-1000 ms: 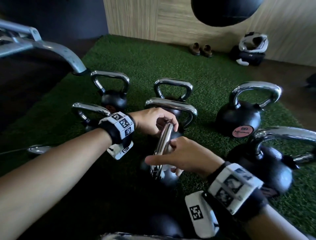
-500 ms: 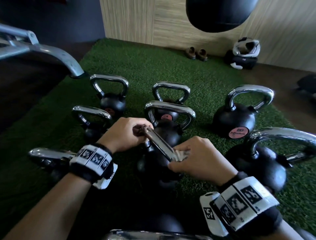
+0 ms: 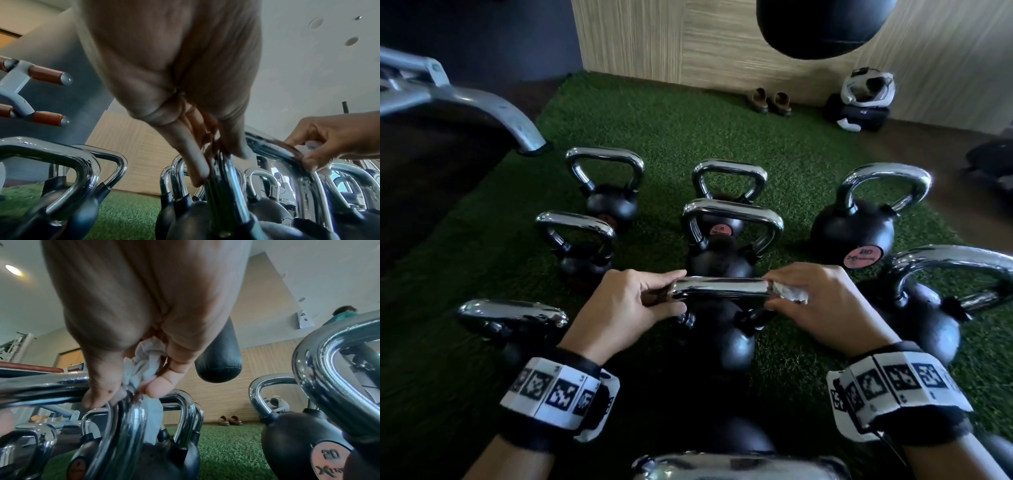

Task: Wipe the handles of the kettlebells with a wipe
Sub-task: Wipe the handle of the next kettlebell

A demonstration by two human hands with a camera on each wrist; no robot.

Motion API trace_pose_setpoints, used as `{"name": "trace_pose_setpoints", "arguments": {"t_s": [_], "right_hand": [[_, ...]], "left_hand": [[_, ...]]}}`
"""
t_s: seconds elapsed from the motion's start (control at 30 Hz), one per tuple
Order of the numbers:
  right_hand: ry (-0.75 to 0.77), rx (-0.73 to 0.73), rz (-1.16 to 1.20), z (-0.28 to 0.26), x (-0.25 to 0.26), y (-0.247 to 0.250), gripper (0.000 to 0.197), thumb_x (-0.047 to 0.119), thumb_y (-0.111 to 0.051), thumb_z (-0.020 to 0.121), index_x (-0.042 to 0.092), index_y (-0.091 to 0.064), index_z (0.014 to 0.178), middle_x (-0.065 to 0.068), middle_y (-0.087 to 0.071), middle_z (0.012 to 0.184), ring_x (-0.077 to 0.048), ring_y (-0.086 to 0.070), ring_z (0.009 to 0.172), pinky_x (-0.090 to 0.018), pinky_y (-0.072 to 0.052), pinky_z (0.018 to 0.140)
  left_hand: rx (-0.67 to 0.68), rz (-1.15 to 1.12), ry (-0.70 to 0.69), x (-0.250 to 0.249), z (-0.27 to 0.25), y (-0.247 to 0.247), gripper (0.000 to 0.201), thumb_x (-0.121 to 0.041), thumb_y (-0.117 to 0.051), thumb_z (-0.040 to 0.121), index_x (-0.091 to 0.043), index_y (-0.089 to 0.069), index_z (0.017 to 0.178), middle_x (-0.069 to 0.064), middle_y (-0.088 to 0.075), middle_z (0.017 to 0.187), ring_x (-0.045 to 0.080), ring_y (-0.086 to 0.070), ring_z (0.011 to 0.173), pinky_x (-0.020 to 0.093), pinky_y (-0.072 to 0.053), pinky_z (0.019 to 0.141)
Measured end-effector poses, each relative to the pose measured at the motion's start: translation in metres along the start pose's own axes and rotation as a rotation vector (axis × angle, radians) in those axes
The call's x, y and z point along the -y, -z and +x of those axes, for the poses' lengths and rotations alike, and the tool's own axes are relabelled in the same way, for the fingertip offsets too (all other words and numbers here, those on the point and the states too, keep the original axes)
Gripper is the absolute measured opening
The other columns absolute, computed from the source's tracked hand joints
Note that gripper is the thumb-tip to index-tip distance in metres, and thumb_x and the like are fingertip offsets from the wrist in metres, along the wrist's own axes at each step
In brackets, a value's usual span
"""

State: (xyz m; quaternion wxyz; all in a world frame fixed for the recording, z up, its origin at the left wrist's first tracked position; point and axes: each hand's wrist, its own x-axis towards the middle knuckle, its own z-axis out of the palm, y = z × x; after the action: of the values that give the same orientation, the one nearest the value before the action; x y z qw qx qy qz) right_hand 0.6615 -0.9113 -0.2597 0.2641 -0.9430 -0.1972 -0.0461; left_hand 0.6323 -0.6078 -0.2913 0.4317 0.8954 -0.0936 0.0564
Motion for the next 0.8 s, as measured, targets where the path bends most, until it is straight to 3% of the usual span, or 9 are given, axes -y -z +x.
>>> {"name": "trace_pose_setpoints", "arguments": {"t_s": [0.2,0.3,0.37,0.4,0.43,0.5,0.53,0.67,0.8], "right_hand": [[-0.135,0.0,-0.068,-0.006,0.009,0.001,0.042,0.027,-0.088,0.077,0.021,-0.077,0.117,0.008,-0.075,0.113,-0.004,-0.068,0.099,-0.002,-0.04,0.085],[-0.194,0.038,-0.154,-0.016,0.026,0.017,0.04,0.027,-0.087,0.078,0.031,-0.077,0.117,0.009,-0.076,0.107,-0.009,-0.07,0.098,-0.01,-0.043,0.08],[-0.251,0.021,-0.205,-0.032,0.042,0.035,0.036,0.025,-0.085,0.081,0.036,-0.077,0.114,0.01,-0.076,0.106,-0.008,-0.068,0.095,-0.008,-0.041,0.076],[-0.296,0.004,-0.195,-0.044,0.052,0.045,0.034,0.024,-0.084,0.082,0.037,-0.077,0.113,0.011,-0.076,0.107,-0.007,-0.067,0.093,-0.006,-0.043,0.077],[-0.334,-0.018,-0.164,-0.057,0.061,0.055,0.032,0.025,-0.083,0.082,0.039,-0.078,0.11,0.014,-0.075,0.107,-0.005,-0.067,0.092,-0.009,-0.048,0.082],[-0.372,-0.067,-0.105,-0.084,0.083,0.07,0.03,0.024,-0.083,0.081,0.041,-0.078,0.104,0.019,-0.074,0.104,-0.003,-0.069,0.093,-0.028,-0.056,0.089],[-0.374,-0.09,-0.075,-0.097,0.096,0.076,0.029,0.022,-0.083,0.081,0.041,-0.078,0.102,0.021,-0.073,0.105,-0.002,-0.068,0.097,-0.028,-0.054,0.092],[-0.325,-0.201,0.139,-0.138,0.136,0.077,0.028,0.01,-0.082,0.082,0.03,-0.08,0.101,0.012,-0.072,0.112,-0.006,-0.07,0.102,-0.02,-0.055,0.088],[-0.243,-0.328,0.257,-0.157,0.14,0.054,0.022,0.012,-0.076,0.087,0.03,-0.08,0.099,0.012,-0.072,0.112,-0.01,-0.072,0.098,-0.02,-0.057,0.08]], "left_hand": [[-0.018,-0.032,-0.005,-0.004,0.001,-0.004,0.057,-0.029,-0.088,0.08,-0.034,-0.068,0.133,-0.012,-0.077,0.114,-0.007,-0.068,0.105,0.001,-0.045,0.089],[-0.001,-0.003,0.047,-0.008,-0.007,-0.004,0.065,-0.025,-0.083,0.087,-0.036,-0.056,0.145,-0.01,-0.076,0.116,0.003,-0.071,0.103,0.015,-0.053,0.095],[-0.008,0.011,0.099,-0.014,-0.02,0.0,0.074,-0.018,-0.077,0.091,-0.037,-0.044,0.154,-0.003,-0.075,0.121,0.011,-0.073,0.104,0.027,-0.056,0.098],[-0.03,-0.007,0.119,-0.017,-0.027,0.003,0.072,-0.014,-0.073,0.093,-0.034,-0.043,0.155,0.001,-0.074,0.124,0.014,-0.073,0.105,0.026,-0.057,0.097],[-0.05,-0.034,0.131,-0.02,-0.036,0.007,0.066,-0.01,-0.068,0.095,-0.03,-0.046,0.154,0.004,-0.073,0.126,0.015,-0.073,0.106,0.02,-0.056,0.093],[-0.062,-0.083,0.159,-0.023,-0.059,0.015,0.054,-0.004,-0.06,0.098,-0.026,-0.056,0.147,0.0,-0.073,0.127,0.012,-0.073,0.105,0.005,-0.049,0.082],[-0.053,-0.117,0.177,-0.023,-0.071,0.018,0.051,-0.002,-0.058,0.099,-0.028,-0.06,0.143,-0.005,-0.073,0.126,0.008,-0.073,0.104,0.006,-0.049,0.082],[0.035,-0.31,0.241,-0.018,-0.112,0.011,0.048,0.0,-0.05,0.103,-0.034,-0.066,0.132,-0.017,-0.073,0.115,-0.003,-0.072,0.098,0.034,-0.06,0.092],[0.085,-0.357,0.308,-0.009,-0.13,-0.012,0.054,0.002,-0.044,0.105,-0.045,-0.067,0.118,-0.015,-0.074,0.113,-0.003,-0.072,0.101,0.036,-0.058,0.097]]}}
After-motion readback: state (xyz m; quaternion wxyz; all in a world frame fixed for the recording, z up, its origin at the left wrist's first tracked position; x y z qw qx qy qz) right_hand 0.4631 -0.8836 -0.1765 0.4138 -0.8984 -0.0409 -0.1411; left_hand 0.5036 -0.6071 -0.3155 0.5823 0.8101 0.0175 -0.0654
